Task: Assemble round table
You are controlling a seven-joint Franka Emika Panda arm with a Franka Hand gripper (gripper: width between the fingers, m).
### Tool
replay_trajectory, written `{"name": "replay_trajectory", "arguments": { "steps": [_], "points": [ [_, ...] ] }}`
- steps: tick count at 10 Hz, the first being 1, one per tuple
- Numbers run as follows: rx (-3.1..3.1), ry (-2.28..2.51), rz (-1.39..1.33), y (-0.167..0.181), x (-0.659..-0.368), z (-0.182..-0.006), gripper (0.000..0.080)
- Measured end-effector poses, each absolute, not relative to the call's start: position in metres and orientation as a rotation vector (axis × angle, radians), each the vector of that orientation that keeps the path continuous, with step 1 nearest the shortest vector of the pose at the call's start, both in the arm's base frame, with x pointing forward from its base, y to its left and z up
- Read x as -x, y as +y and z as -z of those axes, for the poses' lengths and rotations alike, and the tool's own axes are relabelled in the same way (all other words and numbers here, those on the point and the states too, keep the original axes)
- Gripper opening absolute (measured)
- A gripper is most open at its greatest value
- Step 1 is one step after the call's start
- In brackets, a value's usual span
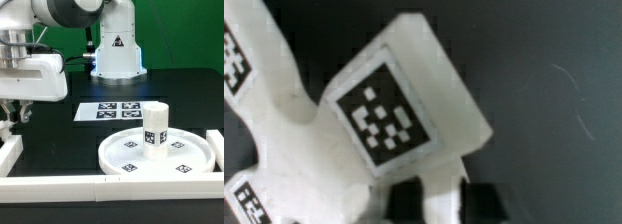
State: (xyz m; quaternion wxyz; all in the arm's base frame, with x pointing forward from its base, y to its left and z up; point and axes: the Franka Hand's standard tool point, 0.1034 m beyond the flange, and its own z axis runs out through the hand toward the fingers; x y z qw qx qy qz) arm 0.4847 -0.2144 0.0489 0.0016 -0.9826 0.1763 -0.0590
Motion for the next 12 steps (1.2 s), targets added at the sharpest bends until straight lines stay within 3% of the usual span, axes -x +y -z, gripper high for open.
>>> {"name": "replay_trajectory", "arguments": {
  "steps": [1, 2, 3, 4, 7, 12],
  "points": [
    [3.048, 0.560, 0.149, -0.213, -0.485, -0.055, 0.0305],
    [3.010, 0.571, 0.116, -0.215, -0.485, -0.062, 0.0439],
    [3.000, 0.584, 0.111, -0.219, -0.486, -0.065, 0.0439],
    [3.003, 0.583, 0.110, -0.218, -0.486, -0.064, 0.0595],
    [3.001, 0.565, 0.109, -0.219, -0.484, -0.064, 0.0646],
    [2.980, 0.557, 0.116, -0.221, -0.479, -0.062, 0.0649]
  ]
}}
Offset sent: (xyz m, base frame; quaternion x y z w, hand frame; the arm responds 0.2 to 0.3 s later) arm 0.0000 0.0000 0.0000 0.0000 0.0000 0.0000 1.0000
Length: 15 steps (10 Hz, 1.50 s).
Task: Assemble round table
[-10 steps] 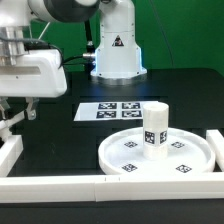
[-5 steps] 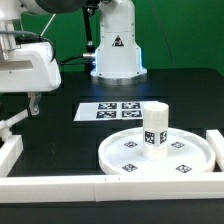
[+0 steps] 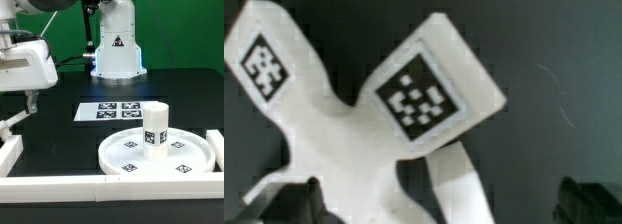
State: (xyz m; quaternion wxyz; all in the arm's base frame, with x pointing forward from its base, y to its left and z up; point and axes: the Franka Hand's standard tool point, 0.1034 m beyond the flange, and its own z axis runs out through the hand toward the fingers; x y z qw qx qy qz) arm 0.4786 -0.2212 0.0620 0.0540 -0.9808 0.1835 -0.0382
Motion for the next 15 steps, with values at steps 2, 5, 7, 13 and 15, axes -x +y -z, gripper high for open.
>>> {"name": "replay_trajectory", "arguments": {
  "steps": [2, 5, 7, 13, 15],
  "points": [
    [2.980, 0.561, 0.115, -0.222, -0.478, -0.062, 0.0649],
    [2.973, 0.546, 0.108, -0.227, -0.474, -0.061, 0.0649],
    [2.960, 0.527, 0.099, -0.236, -0.468, -0.059, 0.0649],
    [2.670, 0.455, 0.092, -0.266, -0.442, -0.051, 0.0649],
    [2.709, 0.374, 0.162, -0.271, -0.461, -0.052, 0.0649]
  ]
}}
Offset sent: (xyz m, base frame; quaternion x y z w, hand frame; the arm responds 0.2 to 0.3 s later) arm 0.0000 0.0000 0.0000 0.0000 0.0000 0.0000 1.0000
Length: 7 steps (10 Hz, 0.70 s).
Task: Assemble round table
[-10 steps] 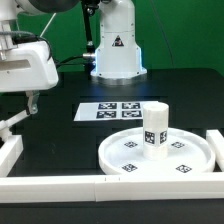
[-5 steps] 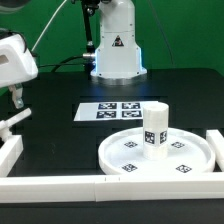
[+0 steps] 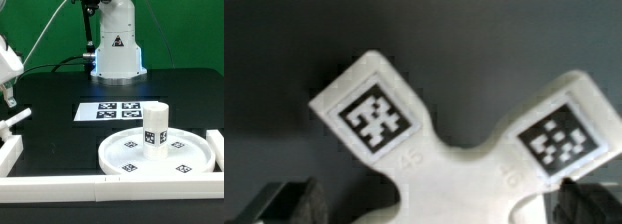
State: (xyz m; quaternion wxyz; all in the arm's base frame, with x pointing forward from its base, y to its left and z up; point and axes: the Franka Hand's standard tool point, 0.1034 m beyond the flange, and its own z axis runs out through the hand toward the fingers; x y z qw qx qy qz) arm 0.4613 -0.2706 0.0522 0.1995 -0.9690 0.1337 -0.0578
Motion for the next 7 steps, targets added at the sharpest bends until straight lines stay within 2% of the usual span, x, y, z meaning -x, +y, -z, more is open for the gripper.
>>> {"name": "replay_trajectory", "arguments": {
  "steps": [1, 4, 7],
  "points": [
    [2.721, 0.344, 0.179, -0.265, -0.469, -0.056, 0.0649],
    [2.719, 0.357, 0.173, -0.268, -0.465, -0.053, 0.0649],
    [2.729, 0.352, 0.171, -0.257, -0.474, -0.048, 0.0649]
  ]
}}
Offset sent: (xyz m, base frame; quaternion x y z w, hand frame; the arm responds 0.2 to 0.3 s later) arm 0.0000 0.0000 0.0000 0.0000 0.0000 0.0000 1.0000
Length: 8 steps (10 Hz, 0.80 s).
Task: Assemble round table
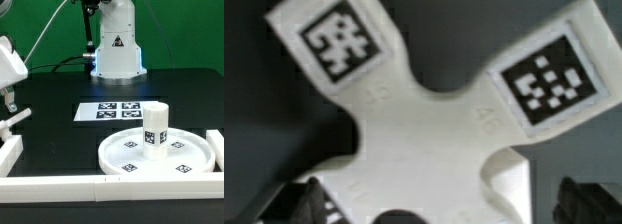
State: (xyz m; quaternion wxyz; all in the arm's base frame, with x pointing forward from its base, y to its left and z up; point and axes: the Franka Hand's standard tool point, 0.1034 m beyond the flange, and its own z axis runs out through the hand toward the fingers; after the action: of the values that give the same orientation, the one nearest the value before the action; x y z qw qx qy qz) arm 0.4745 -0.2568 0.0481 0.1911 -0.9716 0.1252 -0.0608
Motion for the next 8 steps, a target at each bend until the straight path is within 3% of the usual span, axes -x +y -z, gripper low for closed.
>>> {"name": "replay_trajectory", "arguments": {
  "steps": [8],
  "points": [
    [2.731, 0.373, 0.130, -0.258, -0.460, -0.029, 0.0649]
  ]
}}
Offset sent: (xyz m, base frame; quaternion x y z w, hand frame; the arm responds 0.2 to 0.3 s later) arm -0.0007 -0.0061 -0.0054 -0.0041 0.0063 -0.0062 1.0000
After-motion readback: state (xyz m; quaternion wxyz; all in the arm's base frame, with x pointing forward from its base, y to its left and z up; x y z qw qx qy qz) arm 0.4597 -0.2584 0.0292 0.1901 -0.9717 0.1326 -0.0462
